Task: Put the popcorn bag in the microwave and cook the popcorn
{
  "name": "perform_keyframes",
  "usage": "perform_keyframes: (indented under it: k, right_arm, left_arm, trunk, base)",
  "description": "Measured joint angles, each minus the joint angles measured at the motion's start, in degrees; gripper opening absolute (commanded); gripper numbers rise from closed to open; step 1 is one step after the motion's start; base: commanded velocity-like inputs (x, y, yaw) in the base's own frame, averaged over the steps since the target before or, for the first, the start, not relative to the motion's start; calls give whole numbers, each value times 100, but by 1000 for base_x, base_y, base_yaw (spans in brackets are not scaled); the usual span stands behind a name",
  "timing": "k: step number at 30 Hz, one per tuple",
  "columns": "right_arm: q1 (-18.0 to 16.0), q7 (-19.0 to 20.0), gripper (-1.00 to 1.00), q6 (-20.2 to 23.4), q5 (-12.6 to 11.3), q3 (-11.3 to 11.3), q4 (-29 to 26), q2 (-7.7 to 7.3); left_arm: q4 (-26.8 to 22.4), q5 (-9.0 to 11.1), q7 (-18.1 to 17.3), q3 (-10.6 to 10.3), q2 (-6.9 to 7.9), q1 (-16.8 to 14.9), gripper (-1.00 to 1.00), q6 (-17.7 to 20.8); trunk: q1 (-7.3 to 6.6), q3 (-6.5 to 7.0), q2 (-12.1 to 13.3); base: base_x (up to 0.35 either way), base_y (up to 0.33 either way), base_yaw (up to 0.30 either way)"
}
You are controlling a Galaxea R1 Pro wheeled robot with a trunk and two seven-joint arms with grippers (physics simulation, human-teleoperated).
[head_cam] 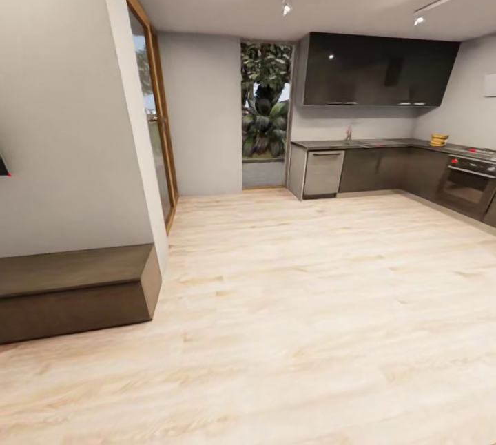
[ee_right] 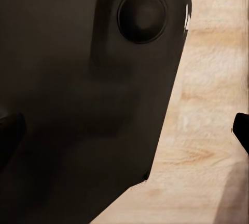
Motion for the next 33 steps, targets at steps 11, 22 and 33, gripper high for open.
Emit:
perform_keyframes:
  k: [11, 22, 33]
  right_arm:
    - [0, 0, 100, 3, 11, 1, 0, 0]
    - [0, 0, 100, -9, -24, -12, 0, 0]
    - [0, 0, 100, -119, -59, -23, -1, 0]
  left_arm:
    - [1, -1, 0, -3, 0, 0, 100, 25]
    - [0, 0, 0, 0, 0, 0, 100, 11]
    - [-1, -9, 0, 0, 0, 0, 100, -14]
  trunk:
    - [0, 0, 0]
    - [0, 0, 0]
    - [0, 0, 0]
  base:
    - [328, 0, 0]
    - [328, 0, -8]
    - [328, 0, -234]
